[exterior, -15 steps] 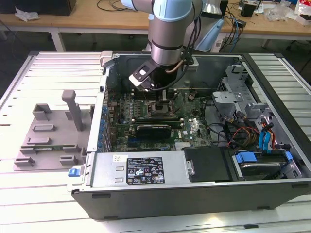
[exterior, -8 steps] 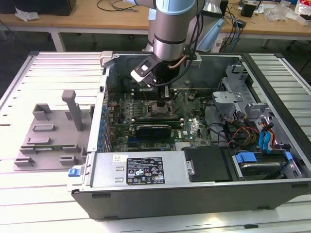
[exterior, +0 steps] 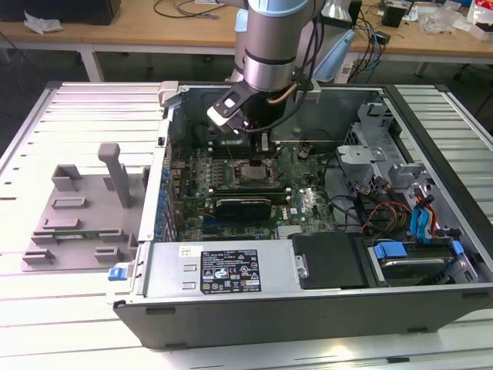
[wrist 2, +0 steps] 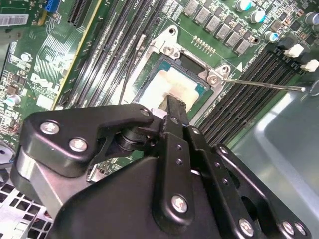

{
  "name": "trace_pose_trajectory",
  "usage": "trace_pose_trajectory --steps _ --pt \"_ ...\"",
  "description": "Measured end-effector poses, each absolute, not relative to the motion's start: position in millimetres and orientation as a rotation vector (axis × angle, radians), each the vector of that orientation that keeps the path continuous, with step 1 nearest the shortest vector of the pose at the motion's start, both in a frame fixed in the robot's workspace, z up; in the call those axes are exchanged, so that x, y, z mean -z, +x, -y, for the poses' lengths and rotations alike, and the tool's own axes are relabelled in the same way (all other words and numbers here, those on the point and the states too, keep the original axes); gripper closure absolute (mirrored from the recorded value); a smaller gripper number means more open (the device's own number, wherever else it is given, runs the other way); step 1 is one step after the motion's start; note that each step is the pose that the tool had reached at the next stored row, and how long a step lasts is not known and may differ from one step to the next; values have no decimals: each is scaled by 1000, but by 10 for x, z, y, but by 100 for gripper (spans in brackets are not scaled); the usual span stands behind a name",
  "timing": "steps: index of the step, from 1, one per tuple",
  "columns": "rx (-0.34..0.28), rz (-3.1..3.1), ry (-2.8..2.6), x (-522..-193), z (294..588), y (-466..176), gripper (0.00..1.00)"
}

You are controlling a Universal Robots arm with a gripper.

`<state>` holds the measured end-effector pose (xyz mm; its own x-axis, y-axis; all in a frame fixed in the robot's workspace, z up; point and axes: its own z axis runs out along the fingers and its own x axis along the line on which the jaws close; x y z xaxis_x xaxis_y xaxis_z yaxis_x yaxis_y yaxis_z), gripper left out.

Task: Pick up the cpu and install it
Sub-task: 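Place the cpu into insertion slot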

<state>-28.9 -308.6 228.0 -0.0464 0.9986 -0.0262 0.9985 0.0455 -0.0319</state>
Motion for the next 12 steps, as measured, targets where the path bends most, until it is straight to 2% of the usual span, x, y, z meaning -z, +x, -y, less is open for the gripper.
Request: trace_pose_trajectory --steps 12 --pt "-64 2269 -2167 -2434 3086 -289 89"
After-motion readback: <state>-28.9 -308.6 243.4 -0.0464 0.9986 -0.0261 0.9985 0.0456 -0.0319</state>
